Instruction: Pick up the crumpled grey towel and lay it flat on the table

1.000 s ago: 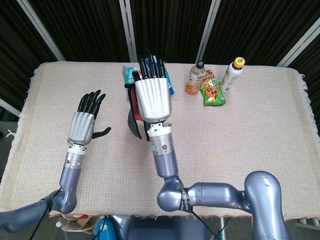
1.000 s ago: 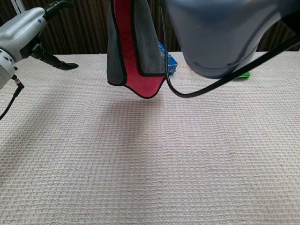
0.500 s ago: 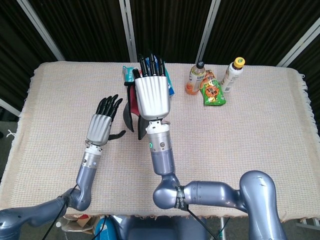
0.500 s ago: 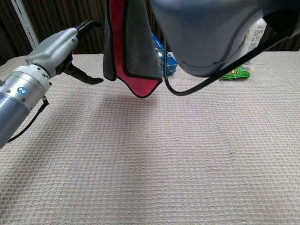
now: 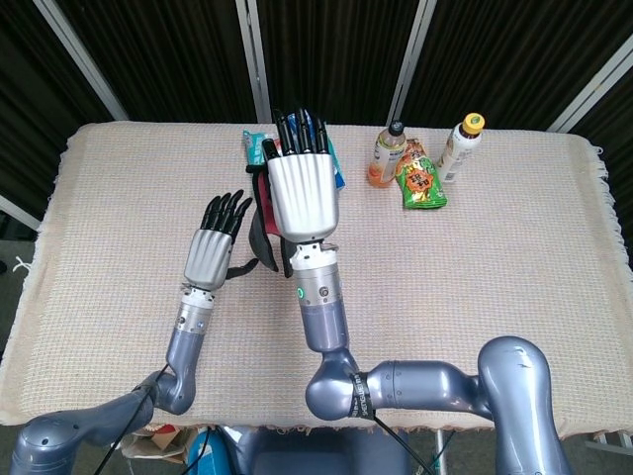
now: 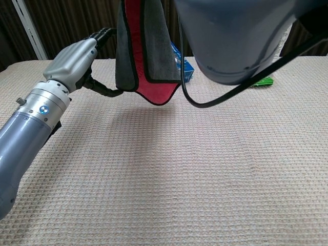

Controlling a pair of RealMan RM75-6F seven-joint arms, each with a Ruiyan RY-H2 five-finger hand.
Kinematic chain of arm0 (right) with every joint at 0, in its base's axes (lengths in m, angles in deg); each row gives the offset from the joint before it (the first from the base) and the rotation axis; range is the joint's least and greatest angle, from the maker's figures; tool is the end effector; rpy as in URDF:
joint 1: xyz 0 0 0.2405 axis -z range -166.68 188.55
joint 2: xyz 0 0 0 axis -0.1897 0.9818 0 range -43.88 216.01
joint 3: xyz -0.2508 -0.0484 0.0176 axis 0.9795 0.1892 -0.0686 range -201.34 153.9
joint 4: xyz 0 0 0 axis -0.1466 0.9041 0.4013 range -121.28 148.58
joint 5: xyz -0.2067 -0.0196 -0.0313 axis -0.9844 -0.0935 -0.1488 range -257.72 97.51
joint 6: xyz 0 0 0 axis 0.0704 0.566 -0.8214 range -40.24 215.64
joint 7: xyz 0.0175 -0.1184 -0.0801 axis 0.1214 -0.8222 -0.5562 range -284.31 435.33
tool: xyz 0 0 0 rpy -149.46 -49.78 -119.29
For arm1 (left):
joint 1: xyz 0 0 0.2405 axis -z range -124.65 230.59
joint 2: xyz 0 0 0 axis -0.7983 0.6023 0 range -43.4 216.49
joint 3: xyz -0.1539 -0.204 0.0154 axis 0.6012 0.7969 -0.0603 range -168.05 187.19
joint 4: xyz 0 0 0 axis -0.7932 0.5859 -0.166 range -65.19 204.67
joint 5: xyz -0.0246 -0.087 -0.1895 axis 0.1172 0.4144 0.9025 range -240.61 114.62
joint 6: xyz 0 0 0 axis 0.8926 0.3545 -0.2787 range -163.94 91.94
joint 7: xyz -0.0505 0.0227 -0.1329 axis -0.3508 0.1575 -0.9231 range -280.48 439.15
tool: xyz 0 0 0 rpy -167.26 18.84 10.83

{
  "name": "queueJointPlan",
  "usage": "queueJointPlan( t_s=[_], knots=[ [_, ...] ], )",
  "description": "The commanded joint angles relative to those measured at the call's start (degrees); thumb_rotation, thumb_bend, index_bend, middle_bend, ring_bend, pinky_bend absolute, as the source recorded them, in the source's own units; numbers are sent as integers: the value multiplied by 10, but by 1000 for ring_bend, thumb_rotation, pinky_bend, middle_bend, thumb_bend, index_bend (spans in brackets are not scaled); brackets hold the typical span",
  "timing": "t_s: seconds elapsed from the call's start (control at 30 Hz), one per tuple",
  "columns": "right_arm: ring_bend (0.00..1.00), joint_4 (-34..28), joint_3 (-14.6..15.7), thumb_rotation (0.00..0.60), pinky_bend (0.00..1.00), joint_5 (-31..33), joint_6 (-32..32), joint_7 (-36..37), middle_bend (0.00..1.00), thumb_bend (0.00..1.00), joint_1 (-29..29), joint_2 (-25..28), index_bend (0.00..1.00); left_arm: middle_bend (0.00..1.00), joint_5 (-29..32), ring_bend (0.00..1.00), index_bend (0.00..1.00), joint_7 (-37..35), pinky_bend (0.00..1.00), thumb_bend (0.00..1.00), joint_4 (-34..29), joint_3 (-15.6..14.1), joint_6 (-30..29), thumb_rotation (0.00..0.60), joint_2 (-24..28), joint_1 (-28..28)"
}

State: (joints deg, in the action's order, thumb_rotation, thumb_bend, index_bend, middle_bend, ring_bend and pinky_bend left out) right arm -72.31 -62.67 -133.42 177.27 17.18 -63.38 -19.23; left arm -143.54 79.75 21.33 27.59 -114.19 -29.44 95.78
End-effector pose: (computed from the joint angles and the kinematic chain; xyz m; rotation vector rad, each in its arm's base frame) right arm 0.1233 -0.3683 0.0631 1.2406 -0.4747 1.3689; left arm -0.1246 0.3646 -0.0502 -1.4366 -0.7610 -1.4122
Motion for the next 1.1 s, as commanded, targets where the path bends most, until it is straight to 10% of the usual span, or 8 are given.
queueJointPlan(
  t_s=[0.03, 1.1],
  knots=[
    [131, -10, 0, 600, 200, 0, 4, -2, 255, 568, 2, 4, 690, 0, -10, 0, 0, -15, 13, 0, 31, -1, -10, 600, -21, 14],
    [131, -36, 12, 600, 212, 8, 22, -14, 255, 568, 9, 17, 694, 0, -17, 0, 0, -95, 13, 69, 54, 17, -109, 600, -46, 3]
  ],
)
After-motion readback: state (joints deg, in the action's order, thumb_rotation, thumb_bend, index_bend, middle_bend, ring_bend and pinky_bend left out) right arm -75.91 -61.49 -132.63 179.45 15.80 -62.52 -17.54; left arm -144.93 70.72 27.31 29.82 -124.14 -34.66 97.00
